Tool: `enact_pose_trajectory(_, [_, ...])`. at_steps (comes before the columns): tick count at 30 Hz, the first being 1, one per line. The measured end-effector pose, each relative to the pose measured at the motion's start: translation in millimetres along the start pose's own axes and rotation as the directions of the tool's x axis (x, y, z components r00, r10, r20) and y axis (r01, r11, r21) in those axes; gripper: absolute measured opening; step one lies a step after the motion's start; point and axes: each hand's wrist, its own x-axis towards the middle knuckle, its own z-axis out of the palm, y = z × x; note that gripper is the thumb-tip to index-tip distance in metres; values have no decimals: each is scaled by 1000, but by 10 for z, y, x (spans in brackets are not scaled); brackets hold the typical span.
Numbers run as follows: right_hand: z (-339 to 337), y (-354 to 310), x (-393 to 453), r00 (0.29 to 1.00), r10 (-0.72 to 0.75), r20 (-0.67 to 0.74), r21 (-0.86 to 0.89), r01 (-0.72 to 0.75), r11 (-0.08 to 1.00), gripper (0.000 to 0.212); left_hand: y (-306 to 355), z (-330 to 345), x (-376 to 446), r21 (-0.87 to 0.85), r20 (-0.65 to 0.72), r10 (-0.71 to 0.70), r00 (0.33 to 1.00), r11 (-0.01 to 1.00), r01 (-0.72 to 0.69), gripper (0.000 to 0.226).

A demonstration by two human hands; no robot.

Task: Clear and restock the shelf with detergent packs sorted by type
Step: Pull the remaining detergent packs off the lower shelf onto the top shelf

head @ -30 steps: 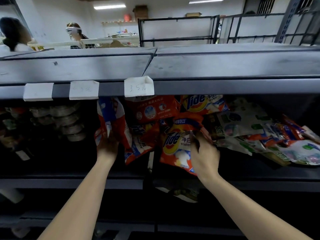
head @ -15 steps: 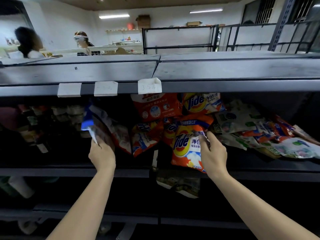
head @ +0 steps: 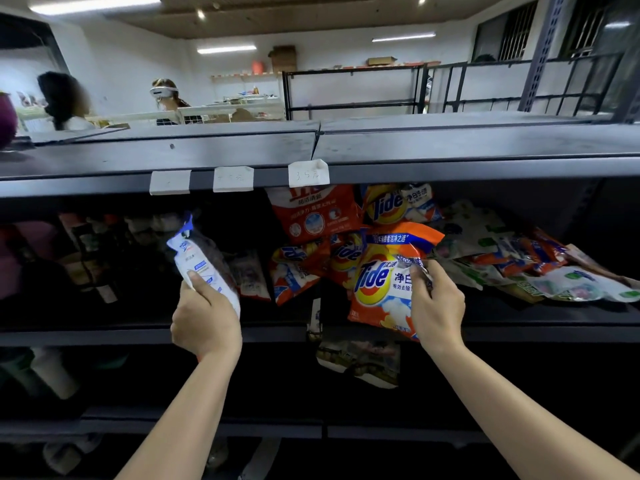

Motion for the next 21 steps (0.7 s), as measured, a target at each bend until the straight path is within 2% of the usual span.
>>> enact_pose_trajectory(6, [-420,-40,-180,988,3,-155,-50,-11,999,22,178,-159,-393,-82,64,164,984,984,-158,45])
enact_pose_trajectory(13, [-1081,14,-350,933,-33,-359,-150,-23,988,23,550,-114,-1013,-261,104,420,902,886,-383,47])
enact_pose_trajectory(21, [-2012,122,-387,834,-111,-540,-194,5,981,22,1083,30,-1688,-469,178,519,836,792,-391,52])
